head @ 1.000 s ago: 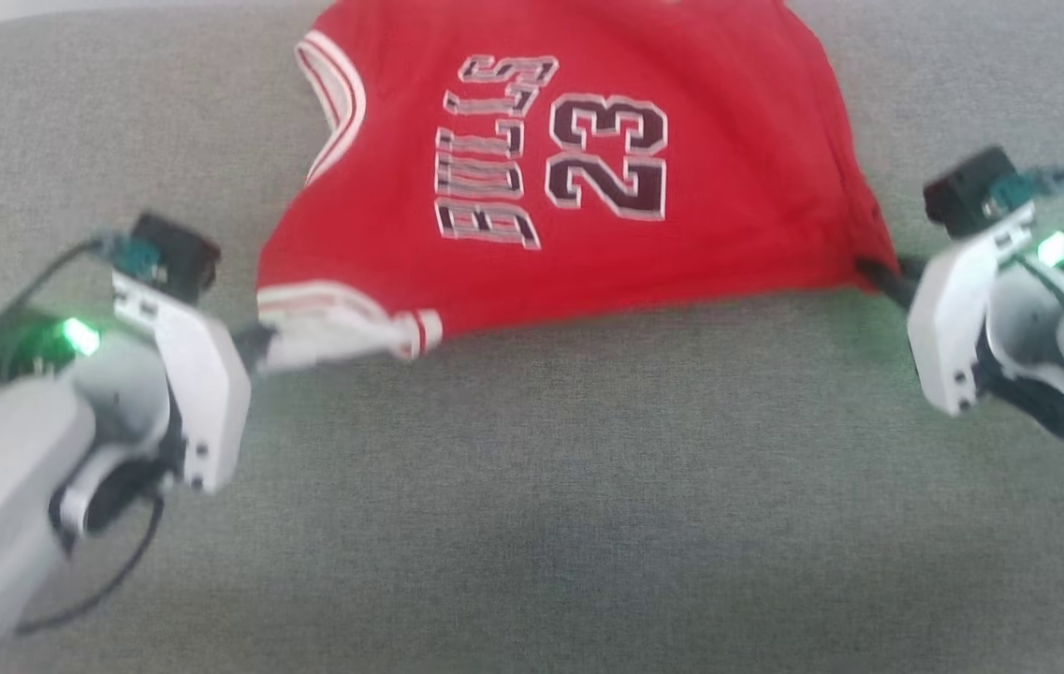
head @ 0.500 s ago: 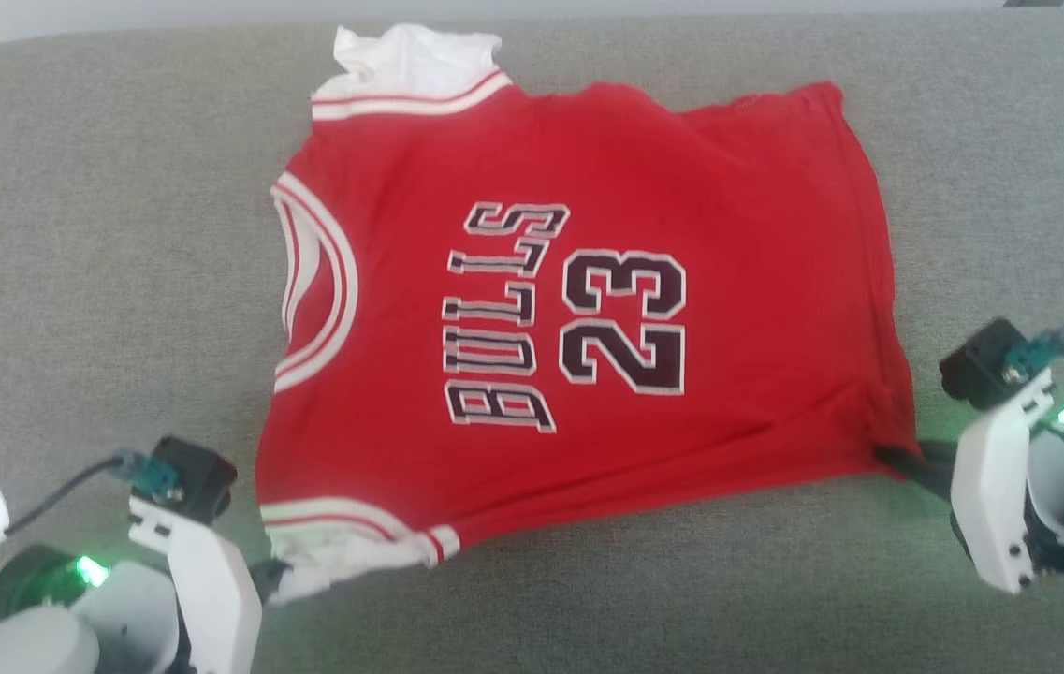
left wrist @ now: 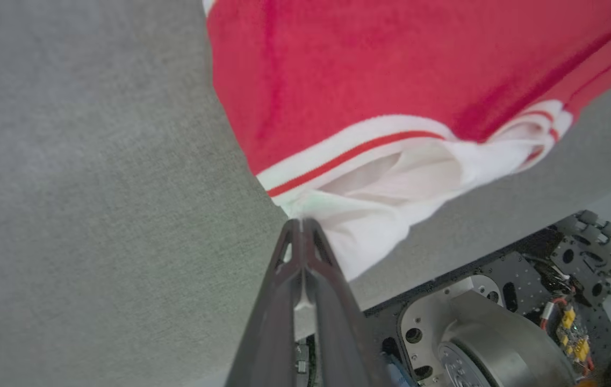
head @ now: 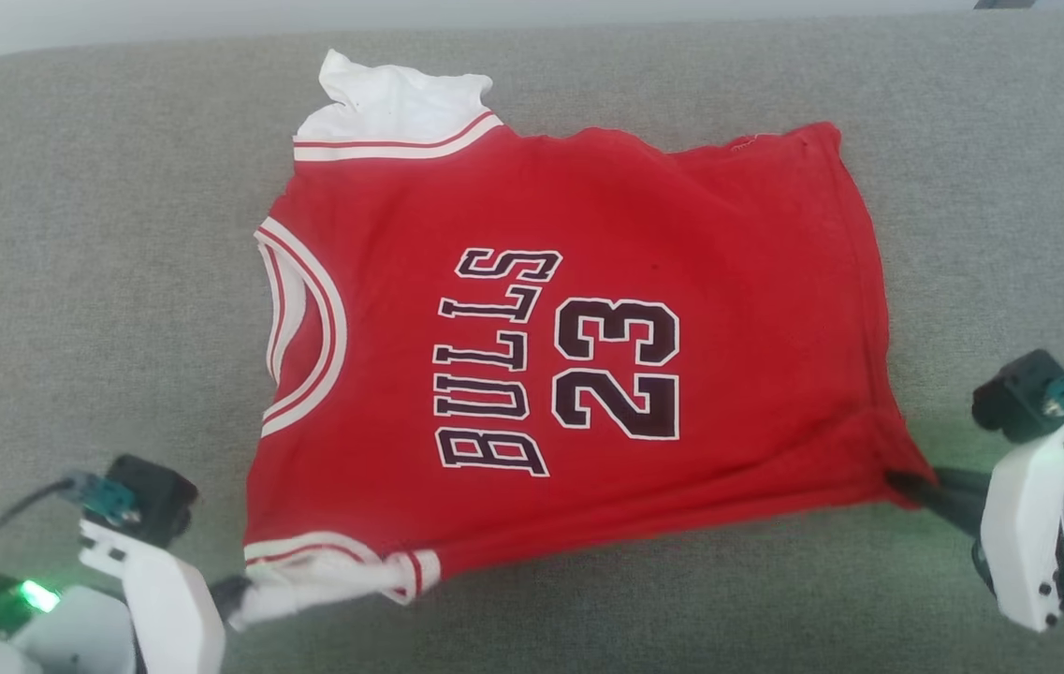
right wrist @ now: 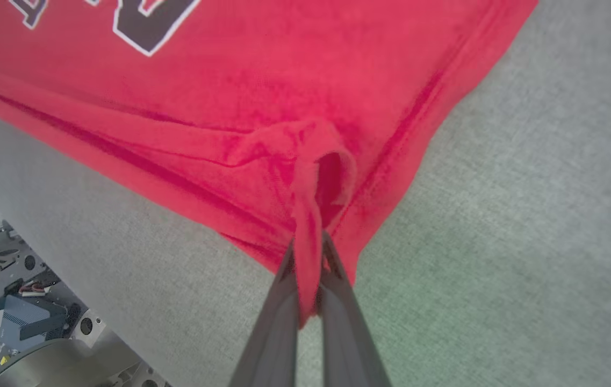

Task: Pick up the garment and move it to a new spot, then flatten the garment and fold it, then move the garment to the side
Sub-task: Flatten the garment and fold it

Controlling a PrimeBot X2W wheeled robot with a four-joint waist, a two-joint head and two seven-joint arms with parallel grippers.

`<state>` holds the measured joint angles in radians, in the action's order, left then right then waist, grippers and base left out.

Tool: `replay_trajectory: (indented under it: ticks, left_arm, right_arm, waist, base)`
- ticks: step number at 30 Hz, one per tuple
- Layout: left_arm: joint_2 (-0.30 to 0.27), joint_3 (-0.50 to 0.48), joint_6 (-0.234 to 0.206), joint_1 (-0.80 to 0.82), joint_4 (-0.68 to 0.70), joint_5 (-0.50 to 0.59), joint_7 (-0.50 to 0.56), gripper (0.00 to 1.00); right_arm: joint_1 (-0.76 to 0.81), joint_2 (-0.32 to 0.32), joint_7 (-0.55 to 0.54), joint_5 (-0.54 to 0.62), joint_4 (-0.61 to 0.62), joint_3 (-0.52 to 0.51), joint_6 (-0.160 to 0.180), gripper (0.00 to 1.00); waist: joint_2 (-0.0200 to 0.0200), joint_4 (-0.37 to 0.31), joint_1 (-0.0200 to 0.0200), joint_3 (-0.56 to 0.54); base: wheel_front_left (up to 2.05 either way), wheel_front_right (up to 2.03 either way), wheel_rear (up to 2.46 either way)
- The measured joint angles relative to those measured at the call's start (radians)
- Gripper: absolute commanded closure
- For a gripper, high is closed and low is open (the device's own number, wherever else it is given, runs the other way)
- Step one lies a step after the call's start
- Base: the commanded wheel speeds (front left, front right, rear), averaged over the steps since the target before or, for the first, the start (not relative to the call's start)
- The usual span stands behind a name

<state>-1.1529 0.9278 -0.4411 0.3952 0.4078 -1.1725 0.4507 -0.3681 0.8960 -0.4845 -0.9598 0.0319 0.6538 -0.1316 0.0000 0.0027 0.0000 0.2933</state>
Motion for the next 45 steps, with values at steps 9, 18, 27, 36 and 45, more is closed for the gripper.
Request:
replay_trajectory:
  ticks: [9,18,27,36,45]
  left_arm:
    - [-0.047,-0.066,0.052,0.18,0.004,0.14,0.009,1.0]
    - [0.128,-0.061,0.287,0.446,-0.307,0.269,0.029,1.0]
    - [0.344,-0.004,0.454,0.573,-0.707,0.282,0.043,1.0]
    - [0.435,-0.008,0.508,0.611,-0.91,0.21,0.068,0.63]
    - [0.426,-0.03,0.477,0.616,-0.908,0.176,0.092,0.0]
  right_arm:
    - [-0.007,-0.117,-0.017,0.127,0.015,-0.182,0.0,1.0]
    - [-0.187,-0.248,-0.033,0.23,-0.1,-0.219,0.0,1.0]
    - [-0.351,-0.338,-0.005,0.261,-0.327,-0.092,0.0,1.0]
    - [-0.427,-0.366,0.011,0.219,-0.43,-0.022,0.0,0.0]
    - [-0.437,-0.345,0.106,0.205,-0.43,-0.052,0.0,0.0]
  waist:
    - [0.0,-0.014,0.0,0.016]
    - [0.0,-0.024,0.0,0.076]
    - [0.0,-0.033,0.0,0.135]
    - [0.0,-0.04,0.0,0.141]
    - [0.0,-0.039,0.0,0.107]
  base:
    - [0.0,0.0,0.0]
    - [0.0,0.0,0.0]
    - [0.0,0.0,0.0]
    - [0.0,0.0,0.0]
    - [0.0,0.0,0.0]
